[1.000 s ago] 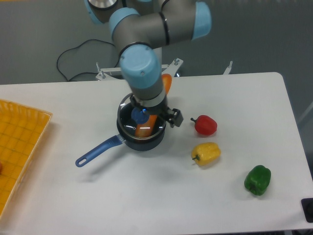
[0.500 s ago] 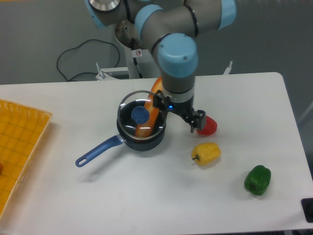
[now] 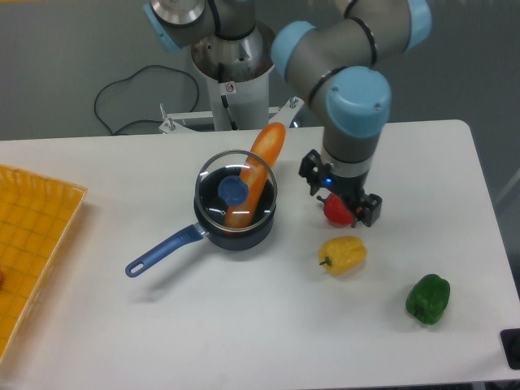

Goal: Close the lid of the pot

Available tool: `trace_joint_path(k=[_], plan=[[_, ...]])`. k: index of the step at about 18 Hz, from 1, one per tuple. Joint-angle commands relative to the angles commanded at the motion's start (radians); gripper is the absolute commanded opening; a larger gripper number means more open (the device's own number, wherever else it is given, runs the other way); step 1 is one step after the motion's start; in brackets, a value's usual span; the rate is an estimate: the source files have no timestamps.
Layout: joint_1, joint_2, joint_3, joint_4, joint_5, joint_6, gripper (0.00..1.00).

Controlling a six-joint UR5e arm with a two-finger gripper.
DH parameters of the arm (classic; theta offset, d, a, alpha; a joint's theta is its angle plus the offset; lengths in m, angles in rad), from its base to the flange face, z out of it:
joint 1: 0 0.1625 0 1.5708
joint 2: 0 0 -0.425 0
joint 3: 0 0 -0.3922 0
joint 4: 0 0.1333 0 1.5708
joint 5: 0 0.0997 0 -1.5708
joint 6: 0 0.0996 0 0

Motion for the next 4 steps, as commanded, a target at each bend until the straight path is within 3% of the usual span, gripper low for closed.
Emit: trace_joint_path(k=[4], plan=[[0.017, 0.000, -0.002, 0.002, 0.005, 0.040, 1.00]])
